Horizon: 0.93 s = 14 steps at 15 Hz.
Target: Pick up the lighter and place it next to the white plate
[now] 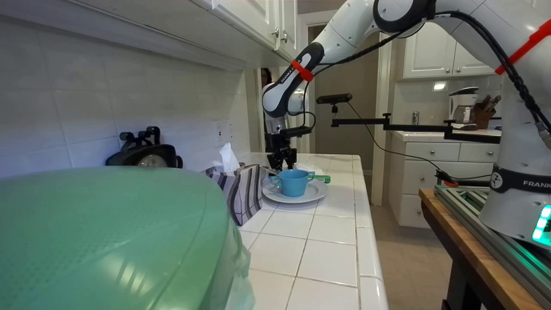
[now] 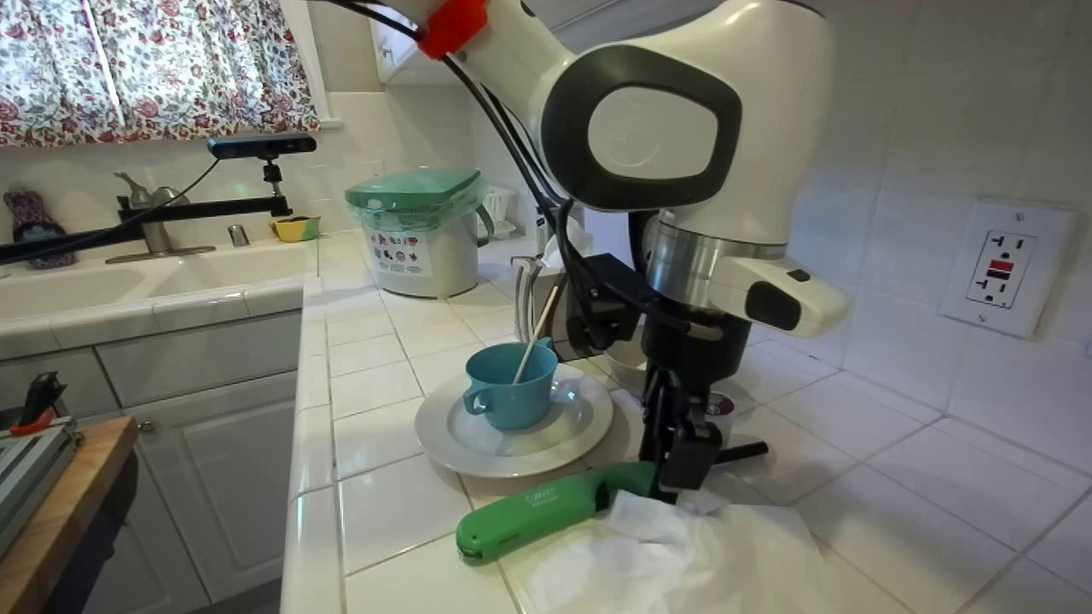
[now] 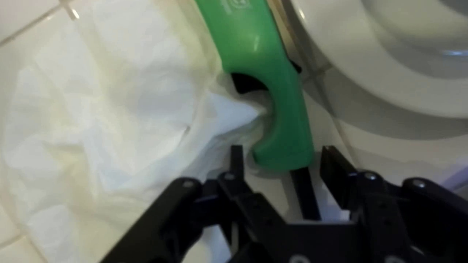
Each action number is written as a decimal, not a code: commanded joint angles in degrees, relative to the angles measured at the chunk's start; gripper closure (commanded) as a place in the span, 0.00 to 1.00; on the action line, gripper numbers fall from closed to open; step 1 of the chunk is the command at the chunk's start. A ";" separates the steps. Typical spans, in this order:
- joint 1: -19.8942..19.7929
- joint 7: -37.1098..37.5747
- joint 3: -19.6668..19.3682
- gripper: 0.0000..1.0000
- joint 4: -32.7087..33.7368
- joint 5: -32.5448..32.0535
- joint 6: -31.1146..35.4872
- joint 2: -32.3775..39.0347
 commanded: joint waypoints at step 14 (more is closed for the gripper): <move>0.39 -12.47 -5.01 0.00 -17.64 -15.86 0.44 -16.57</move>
